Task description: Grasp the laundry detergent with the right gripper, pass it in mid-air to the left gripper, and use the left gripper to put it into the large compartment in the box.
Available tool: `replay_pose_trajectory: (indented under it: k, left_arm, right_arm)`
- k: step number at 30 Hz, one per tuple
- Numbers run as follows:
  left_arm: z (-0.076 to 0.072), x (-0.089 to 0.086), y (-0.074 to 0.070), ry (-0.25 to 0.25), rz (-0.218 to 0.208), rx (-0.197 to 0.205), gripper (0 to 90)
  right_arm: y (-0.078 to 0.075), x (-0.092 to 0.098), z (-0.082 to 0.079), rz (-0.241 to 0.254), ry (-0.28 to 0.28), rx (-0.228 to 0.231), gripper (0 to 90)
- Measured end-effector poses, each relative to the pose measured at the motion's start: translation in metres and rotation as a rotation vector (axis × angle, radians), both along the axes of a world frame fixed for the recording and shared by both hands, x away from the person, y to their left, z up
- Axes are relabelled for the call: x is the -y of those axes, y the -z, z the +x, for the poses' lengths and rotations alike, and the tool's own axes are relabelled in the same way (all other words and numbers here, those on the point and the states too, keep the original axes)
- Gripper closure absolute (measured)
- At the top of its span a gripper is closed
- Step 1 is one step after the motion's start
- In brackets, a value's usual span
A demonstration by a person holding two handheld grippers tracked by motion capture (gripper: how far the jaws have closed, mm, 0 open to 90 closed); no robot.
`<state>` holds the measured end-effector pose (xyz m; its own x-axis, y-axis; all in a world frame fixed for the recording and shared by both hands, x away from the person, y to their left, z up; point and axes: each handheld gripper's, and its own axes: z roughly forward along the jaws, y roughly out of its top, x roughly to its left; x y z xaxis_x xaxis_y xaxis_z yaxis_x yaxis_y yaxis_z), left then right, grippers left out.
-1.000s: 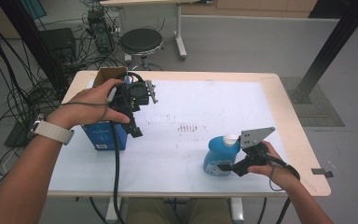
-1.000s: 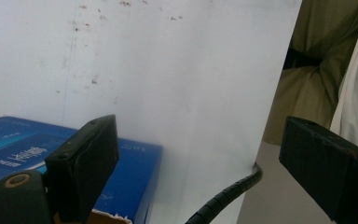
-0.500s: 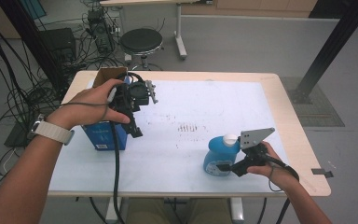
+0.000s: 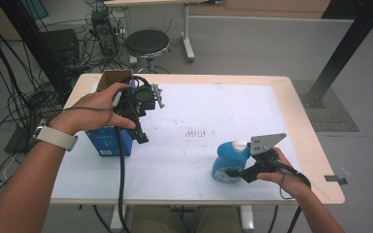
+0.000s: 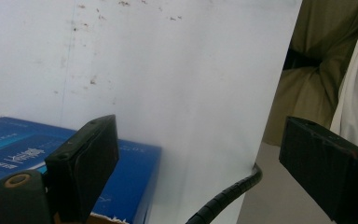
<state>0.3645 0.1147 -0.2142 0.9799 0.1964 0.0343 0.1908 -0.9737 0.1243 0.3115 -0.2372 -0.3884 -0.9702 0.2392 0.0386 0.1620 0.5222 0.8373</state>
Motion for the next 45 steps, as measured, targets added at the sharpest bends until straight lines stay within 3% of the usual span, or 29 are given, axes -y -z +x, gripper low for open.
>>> replay_pose_trajectory:
  k: [45]
  left_arm:
    - [0.0003,-0.0002,0.0019,-0.003,-0.006,0.0,12.5]
  right_arm:
    - [0.0059,-0.0005,0.0002,0.038,0.002,0.009,36.4]
